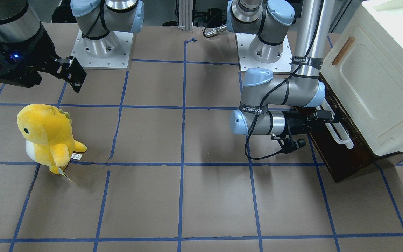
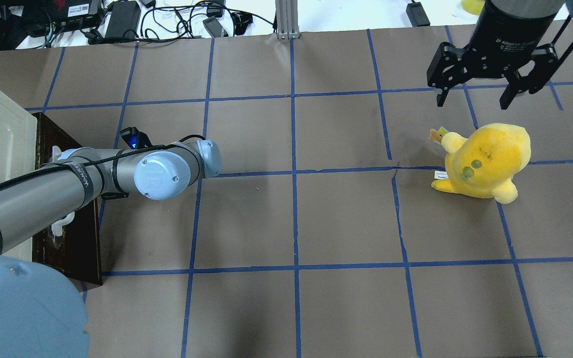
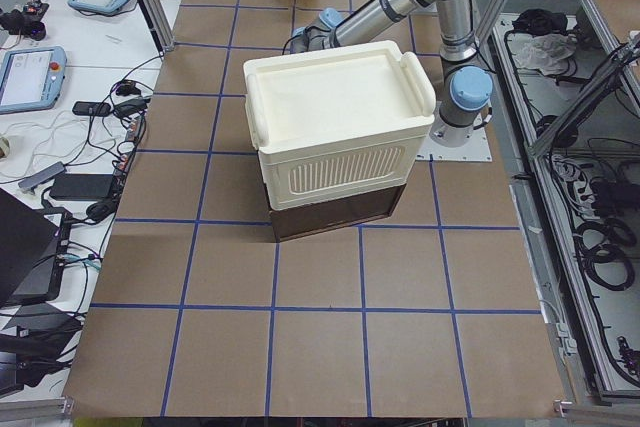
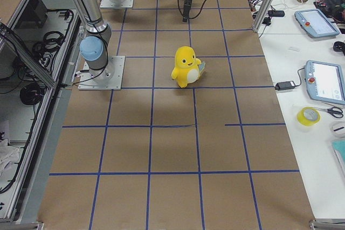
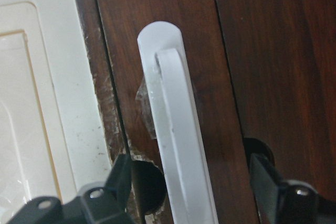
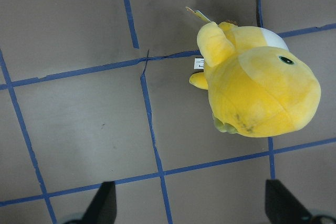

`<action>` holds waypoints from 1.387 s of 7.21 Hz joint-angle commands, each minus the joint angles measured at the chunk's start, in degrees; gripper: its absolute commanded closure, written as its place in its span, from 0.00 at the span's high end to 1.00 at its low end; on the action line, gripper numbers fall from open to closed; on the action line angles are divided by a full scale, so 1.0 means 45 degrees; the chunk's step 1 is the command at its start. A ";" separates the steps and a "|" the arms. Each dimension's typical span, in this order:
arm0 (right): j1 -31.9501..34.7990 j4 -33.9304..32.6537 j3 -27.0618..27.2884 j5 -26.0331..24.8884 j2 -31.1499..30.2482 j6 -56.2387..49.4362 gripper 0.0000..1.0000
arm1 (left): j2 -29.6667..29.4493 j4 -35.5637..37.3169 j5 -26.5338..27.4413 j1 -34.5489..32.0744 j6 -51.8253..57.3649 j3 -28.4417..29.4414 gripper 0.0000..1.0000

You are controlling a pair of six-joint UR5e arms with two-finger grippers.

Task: Pull drawer sideways
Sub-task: 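Align the open left gripper around the white drawer handle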

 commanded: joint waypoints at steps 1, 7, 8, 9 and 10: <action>0.0000 -0.0008 0.0000 0.0000 0.0000 0.0000 1.00 | -0.0042 0.0010 0.0016 0.0007 -0.0003 0.0068 0.74; 0.0000 -0.0008 0.0000 0.0000 0.0000 0.0000 1.00 | 0.0172 0.0031 -0.0160 -0.0012 -0.1872 0.0010 0.59; 0.0000 -0.0008 0.0000 0.0000 0.0000 0.0000 1.00 | 0.0134 0.0030 -0.0160 -0.0012 -0.1917 0.0010 0.59; 0.0000 -0.0008 0.0000 0.0000 0.0000 0.0000 1.00 | 0.0037 0.0011 -0.0180 -0.0012 -0.1937 0.0010 0.49; -0.0019 -0.0008 0.0000 0.0000 0.0000 0.0000 1.00 | -0.0022 0.0011 -0.0180 -0.0012 -0.1956 0.0010 0.45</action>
